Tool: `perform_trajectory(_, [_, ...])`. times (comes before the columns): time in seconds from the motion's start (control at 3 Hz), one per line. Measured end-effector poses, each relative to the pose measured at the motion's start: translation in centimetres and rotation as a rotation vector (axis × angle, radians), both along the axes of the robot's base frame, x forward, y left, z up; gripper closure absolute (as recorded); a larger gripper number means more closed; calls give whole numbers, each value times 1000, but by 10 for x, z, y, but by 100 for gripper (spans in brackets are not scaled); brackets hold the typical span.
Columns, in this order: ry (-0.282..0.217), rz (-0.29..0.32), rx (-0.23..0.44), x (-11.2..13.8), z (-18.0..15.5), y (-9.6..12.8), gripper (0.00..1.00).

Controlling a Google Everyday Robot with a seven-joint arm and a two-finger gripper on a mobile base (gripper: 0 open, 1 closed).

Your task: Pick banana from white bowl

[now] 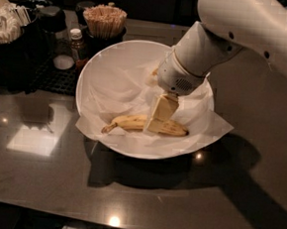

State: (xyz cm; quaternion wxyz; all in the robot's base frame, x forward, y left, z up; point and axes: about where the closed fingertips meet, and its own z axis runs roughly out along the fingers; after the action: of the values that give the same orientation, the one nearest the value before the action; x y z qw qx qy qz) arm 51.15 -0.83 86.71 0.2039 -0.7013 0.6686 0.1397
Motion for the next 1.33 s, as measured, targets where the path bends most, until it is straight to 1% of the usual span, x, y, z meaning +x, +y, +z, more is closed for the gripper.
perform_trajectory(0.33, [-6, -13, -6, 5, 0, 2, 0])
perform_trajectory(0.67, [-6, -15, -6, 5, 0, 2, 17])
perform_trajectory(1.0, [-13, -40, -15, 1, 3, -1, 40])
perform_trajectory(1.33, [-30, -74, -31, -6, 7, -6, 57])
